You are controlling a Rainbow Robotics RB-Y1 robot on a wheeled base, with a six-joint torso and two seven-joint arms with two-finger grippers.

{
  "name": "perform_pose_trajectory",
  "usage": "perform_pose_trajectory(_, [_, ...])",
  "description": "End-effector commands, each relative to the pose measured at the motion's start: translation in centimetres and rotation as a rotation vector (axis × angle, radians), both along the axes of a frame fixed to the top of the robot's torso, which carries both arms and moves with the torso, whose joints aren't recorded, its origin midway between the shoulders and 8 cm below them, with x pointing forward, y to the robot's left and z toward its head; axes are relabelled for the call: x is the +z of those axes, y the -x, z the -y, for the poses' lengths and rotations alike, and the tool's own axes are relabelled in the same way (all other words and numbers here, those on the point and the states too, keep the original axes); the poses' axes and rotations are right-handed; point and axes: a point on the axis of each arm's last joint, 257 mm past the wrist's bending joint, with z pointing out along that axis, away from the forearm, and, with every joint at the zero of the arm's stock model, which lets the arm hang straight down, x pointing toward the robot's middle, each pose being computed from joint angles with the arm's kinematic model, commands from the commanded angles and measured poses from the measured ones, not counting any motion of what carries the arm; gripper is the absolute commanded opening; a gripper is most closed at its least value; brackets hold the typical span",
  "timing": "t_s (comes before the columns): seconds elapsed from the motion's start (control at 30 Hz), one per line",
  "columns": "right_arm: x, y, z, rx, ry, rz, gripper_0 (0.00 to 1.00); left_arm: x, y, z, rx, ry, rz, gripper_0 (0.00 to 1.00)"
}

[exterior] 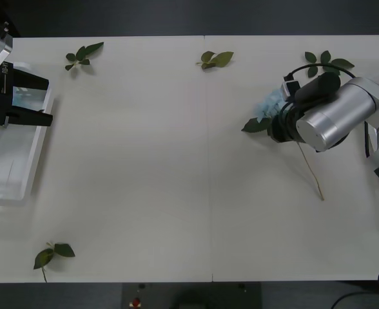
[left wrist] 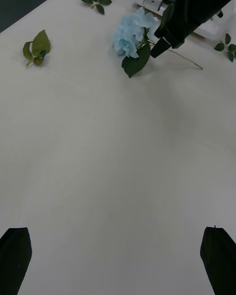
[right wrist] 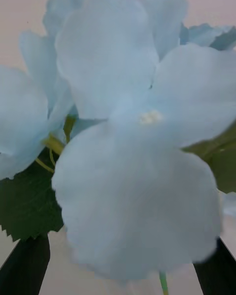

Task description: Put the red flowers into the right box and the blue flowers into the left box

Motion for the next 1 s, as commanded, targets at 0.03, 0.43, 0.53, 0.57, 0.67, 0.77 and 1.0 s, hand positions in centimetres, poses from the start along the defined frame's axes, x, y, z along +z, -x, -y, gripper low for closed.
perform_pose_trajectory(0.03, [1.4,-1.7,-0.7,0.025,0.019,0.04,0.83,1.1,-0.1,-1.2,-0.001,-0.037,0.051,1.0])
perform_pose_trajectory(0.43, [0.0,-1.8,0.3,0.025,0.061,0.01,0.83,1.1,-0.1,-1.2,-0.001,-0.037,0.051,1.0])
perform_pose_trajectory(0.53, [-0.1,-1.8,0.6,0.025,0.068,0.005,0.72,1.1,-0.1,-1.2,-0.001,-0.037,0.051,1.0])
perform_pose_trajectory(0.57, [-0.1,-1.8,0.7,0.027,0.073,0.005,0.65,1.1,-0.1,-1.2,-0.001,-0.037,0.051,1.0])
perform_pose_trajectory(0.67, [-0.3,-1.8,1.0,0.029,0.083,0.003,0.54,1.1,-0.1,-1.2,-0.001,-0.037,0.051,1.0])
perform_pose_trajectory(0.77, [-0.5,-1.9,1.2,0.031,0.088,0.0,0.35,1.1,-0.1,-1.2,-0.001,-0.037,0.051,1.0])
perform_pose_trajectory(1.0, [-0.5,-1.9,1.6,0.035,0.096,0.0,0.01,1.1,-0.1,-1.2,-0.001,-0.037,0.051,1.0])
